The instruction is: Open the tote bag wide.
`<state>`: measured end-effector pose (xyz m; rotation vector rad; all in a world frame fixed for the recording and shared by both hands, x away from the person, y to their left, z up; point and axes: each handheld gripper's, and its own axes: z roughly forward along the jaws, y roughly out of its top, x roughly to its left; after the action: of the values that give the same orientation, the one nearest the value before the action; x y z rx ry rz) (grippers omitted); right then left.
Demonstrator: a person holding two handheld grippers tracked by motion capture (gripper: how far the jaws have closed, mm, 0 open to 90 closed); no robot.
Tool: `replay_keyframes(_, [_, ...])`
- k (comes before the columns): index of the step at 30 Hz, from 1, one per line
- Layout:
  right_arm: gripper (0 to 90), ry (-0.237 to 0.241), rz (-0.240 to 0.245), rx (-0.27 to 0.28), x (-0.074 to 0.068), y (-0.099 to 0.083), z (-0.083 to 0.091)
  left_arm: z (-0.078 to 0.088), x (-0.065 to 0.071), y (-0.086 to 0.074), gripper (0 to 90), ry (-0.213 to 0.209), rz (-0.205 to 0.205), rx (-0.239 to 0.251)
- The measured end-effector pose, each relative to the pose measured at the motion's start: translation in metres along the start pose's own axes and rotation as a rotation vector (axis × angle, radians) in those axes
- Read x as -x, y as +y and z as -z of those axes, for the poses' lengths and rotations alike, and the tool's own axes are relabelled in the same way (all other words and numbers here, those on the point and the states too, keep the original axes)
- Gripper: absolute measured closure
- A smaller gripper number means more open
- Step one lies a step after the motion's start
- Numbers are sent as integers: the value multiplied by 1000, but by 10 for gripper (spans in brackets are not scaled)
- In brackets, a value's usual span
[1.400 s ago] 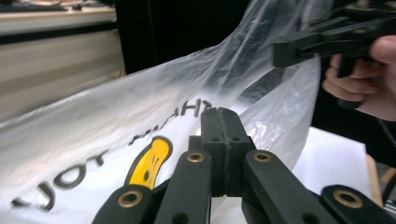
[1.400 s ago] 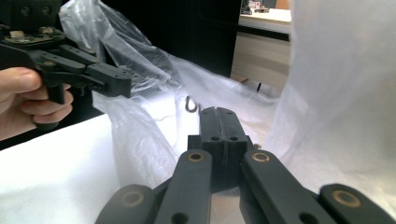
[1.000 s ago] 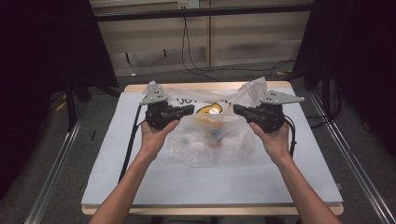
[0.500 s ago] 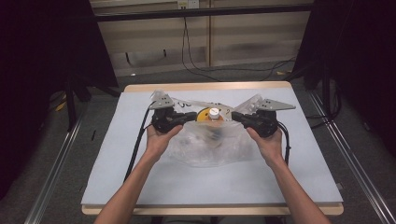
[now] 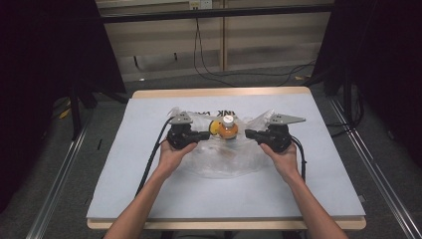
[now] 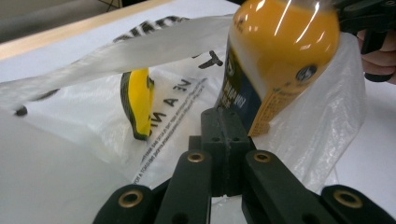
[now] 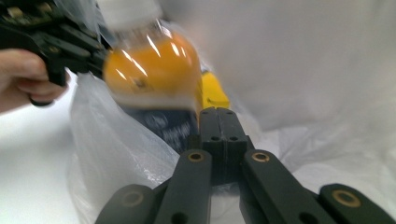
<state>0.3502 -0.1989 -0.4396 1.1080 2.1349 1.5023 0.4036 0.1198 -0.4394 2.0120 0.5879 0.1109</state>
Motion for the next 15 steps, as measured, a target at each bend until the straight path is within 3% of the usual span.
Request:
replay_keyframes(4, [900, 2, -32, -59, 6, -14, -10, -7, -2, -9, 900, 2, 6, -41])
replay_keyframes(9, [900, 0, -22, -124, 11, -23, -18, -15, -3, -16, 900, 3, 10, -86])
replay_keyframes(10, [900, 1, -18, -164, 15, -26, -22, -16, -4, -17, 900, 1, 6, -95])
replay_keyframes(15, [900, 13, -30, -206, 18, -32, -27, -26, -6, -29, 900, -10, 8, -165])
